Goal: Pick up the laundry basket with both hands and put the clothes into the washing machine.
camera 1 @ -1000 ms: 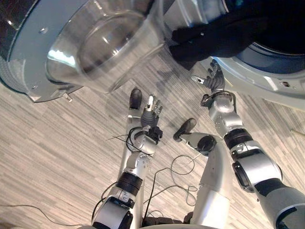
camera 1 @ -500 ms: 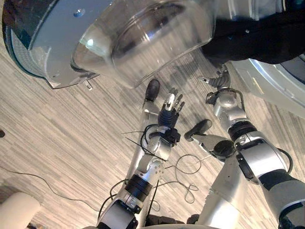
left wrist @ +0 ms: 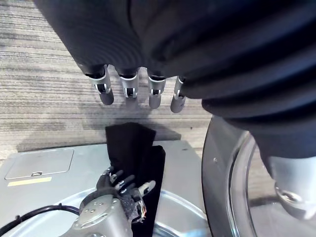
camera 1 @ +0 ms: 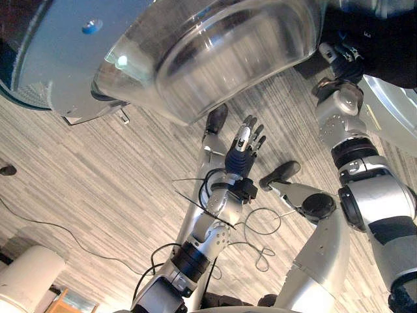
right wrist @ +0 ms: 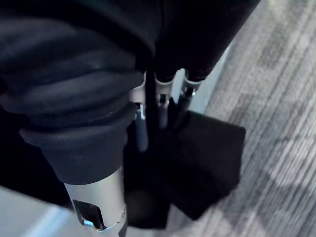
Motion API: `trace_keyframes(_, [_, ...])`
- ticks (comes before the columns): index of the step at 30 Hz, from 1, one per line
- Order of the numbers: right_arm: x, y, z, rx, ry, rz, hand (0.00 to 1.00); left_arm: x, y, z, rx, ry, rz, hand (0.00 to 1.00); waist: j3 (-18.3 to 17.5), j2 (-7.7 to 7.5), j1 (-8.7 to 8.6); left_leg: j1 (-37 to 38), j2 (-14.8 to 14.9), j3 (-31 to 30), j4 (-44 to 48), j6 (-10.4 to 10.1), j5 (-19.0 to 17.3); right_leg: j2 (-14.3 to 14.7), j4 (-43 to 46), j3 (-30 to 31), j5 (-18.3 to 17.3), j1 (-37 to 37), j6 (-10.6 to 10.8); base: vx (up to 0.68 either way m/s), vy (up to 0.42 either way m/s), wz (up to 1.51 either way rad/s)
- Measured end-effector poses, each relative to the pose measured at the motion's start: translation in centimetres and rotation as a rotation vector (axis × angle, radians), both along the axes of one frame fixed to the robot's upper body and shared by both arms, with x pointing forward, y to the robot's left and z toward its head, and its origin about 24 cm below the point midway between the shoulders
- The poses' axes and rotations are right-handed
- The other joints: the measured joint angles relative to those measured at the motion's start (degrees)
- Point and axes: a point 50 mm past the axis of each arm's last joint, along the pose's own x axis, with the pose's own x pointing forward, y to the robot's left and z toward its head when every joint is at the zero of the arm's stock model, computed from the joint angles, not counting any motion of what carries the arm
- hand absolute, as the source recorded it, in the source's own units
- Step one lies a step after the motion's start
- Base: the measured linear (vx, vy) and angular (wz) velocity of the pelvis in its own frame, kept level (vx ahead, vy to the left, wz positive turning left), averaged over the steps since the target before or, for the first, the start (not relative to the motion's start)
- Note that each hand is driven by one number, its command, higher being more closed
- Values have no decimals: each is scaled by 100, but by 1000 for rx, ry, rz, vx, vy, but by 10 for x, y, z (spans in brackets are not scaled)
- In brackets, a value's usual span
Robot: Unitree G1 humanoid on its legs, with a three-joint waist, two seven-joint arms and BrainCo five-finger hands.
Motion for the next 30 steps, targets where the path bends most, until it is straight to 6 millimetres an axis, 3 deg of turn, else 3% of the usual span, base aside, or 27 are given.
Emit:
trace_keyframes(3, [1, 8, -7, 237, -43, 10, 0, 1, 0, -1, -2, 20, 16, 0, -2, 2, -20, 1, 4, 13, 12, 40, -47, 5, 16, 23, -6, 0, 11, -84, 35, -2])
trace_keyframes(7, [2, 17, -17, 421, -30, 6, 0, 6, -2, -3, -5, 63, 35, 0, -3, 1, -48, 3, 10, 15, 11, 13, -27, 15, 12, 23, -2, -1, 6, -78, 27, -1])
trace_keyframes(12, [6, 40, -8, 566, -15, 28, 0, 10, -7, -12, -3, 130, 27, 0, -6, -2, -291, 29, 29, 72, -91, 5, -20, 5, -124, 31, 37, 0, -18, -67, 33, -1])
trace_keyframes(14, [8, 47, -1, 568, -6, 40, 0, 7, -12, -16, 8, 146, 10, 0, -6, -3, -333, 35, 36, 85, -113, 4, -21, 9, -181, 29, 43, 2, -20, -56, 38, -3])
trace_keyframes(19, [8, 41, 17, 512, 16, 3, 0, -1, -22, -19, 31, 147, -51, 0, -6, -3, -313, 35, 18, 72, -233, -22, -1, -3, -270, -35, 42, 3, -21, -62, 20, 6])
trace_keyframes(24, [8, 32, 28, 444, 54, -27, 0, -14, -27, -19, 17, 131, -91, 0, -5, -2, -169, -40, 13, 4, -298, -38, 17, 7, -347, -154, 42, 4, -22, -77, 21, 2])
trace_keyframes(25, [8, 30, 28, 438, 57, -31, 100, -16, -27, -18, 15, 128, -96, 0, -5, -2, -146, -60, 13, -4, -292, -38, 17, 7, -349, -169, 42, -1, -22, -73, 23, -3])
trace_keyframes(30, [8, 26, 36, 427, 77, -31, 100, -24, -27, -9, -29, 90, -118, 0, -5, -2, -141, -250, 21, -46, -96, -37, 12, 19, -292, -202, 69, -93, -43, -77, 24, -10])
